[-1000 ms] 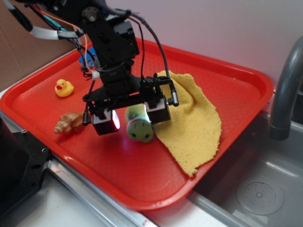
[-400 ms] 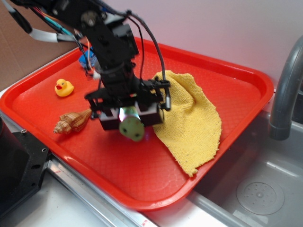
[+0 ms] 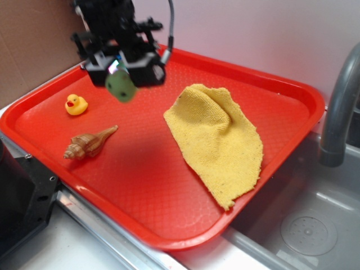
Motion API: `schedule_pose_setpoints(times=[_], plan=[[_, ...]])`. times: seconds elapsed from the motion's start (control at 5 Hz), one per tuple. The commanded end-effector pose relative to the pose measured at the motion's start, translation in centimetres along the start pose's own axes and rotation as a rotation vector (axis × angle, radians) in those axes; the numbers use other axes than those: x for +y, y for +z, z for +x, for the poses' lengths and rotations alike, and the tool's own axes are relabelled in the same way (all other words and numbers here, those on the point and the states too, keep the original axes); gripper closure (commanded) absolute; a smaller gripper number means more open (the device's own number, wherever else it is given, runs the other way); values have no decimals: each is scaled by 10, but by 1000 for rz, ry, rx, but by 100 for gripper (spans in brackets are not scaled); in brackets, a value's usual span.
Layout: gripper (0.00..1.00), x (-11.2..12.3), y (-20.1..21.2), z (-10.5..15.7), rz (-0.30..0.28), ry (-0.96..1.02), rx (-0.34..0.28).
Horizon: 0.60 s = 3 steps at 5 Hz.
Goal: Grab the green animal.
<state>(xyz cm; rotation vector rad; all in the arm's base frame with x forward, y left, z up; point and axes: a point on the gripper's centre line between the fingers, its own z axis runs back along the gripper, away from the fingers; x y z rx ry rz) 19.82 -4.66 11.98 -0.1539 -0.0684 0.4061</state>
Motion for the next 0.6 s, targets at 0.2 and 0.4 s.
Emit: schedule_pose_setpoints(times=[0.2, 0.4], plan=[[100, 33, 103, -10, 44, -245, -98], [100, 35, 108, -19, -29, -277, -111]])
